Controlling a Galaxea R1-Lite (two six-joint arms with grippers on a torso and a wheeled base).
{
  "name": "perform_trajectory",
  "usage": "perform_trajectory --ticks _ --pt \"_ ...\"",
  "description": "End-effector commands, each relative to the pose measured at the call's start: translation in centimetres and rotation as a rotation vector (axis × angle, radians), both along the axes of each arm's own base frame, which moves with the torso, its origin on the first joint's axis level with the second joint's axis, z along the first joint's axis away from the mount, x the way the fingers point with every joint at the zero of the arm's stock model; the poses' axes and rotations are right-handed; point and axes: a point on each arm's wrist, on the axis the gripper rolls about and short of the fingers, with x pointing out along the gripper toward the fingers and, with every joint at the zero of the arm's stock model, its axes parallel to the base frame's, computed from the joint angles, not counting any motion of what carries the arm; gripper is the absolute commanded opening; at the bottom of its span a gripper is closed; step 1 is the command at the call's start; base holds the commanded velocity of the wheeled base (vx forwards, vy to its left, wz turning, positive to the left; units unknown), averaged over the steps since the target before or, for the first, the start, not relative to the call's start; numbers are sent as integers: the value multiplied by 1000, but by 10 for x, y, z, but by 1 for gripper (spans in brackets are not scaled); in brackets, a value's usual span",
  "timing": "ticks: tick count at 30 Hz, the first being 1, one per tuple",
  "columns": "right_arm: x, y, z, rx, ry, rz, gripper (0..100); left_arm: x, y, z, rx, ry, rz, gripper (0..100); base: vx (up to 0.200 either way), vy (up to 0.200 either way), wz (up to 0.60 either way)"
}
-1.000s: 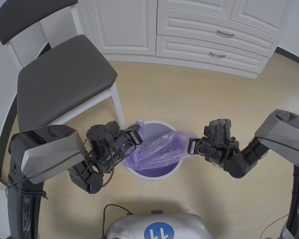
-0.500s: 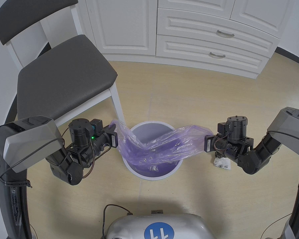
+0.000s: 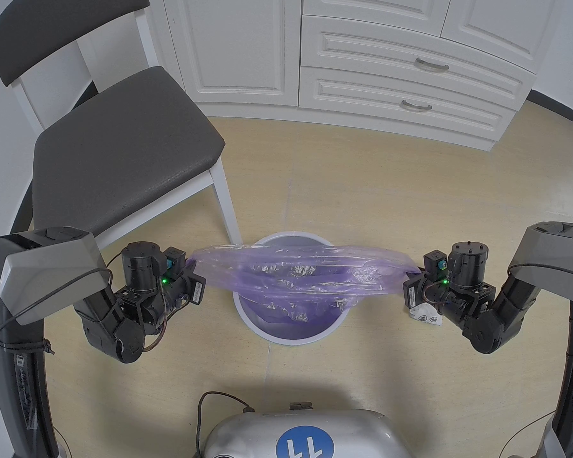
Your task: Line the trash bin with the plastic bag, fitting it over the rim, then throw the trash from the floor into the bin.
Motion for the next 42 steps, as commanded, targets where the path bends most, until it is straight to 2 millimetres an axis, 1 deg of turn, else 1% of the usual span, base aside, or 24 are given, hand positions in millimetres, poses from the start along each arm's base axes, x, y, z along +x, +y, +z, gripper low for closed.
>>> perform_trajectory --ticks 1,2,6,10,11,12,13,14,16,20,26,29,36,40,42 --pt "-1 -2 -10 -17 32 -1 0 -3 1 -1 -7 19 0 0 0 0 0" --pt "-1 -2 -10 -17 32 -1 0 -3 1 -1 -7 19 0 0 0 0 0" --pt "-9 -2 0 -15 27 6 0 -17 -6 11 -102 53 -100 0 0 0 0" --pt "-21 -3 0 -33 71 14 0 -35 -15 27 -193 137 -179 0 0 0 0" --pt "-22 -4 -1 -41 80 14 0 -37 -15 29 -197 150 -182 0 0 0 0" --pt "-25 -9 -3 -78 105 13 0 -41 -14 32 -196 178 -184 0 0 0 0" --pt "-25 -9 -3 -84 105 14 0 -41 -13 33 -195 181 -183 0 0 0 0" --pt "-30 -20 -6 -173 138 22 0 -46 -9 36 -180 234 -171 0 0 0 0" --pt "-38 -26 -10 -243 162 40 0 -50 -7 40 -167 283 -164 0 0 0 0" --pt "-50 -29 -16 -314 196 90 0 -60 -3 45 -147 381 -181 0 0 0 0" --pt "-59 -33 -21 -368 225 117 0 -70 2 50 -104 475 -209 0 0 0 0" --pt "-61 -33 -22 -384 234 129 0 -70 4 49 -94 480 -211 0 0 0 0" --pt "-62 -26 -35 -409 265 165 0 -69 0 37 -73 512 -223 0 0 0 0" --pt "-60 -19 -43 -409 274 183 0 -67 -7 24 -58 541 -232 0 0 0 0" --pt "-55 -15 -47 -406 265 177 0 -61 -13 11 -48 553 -237 0 0 0 0"
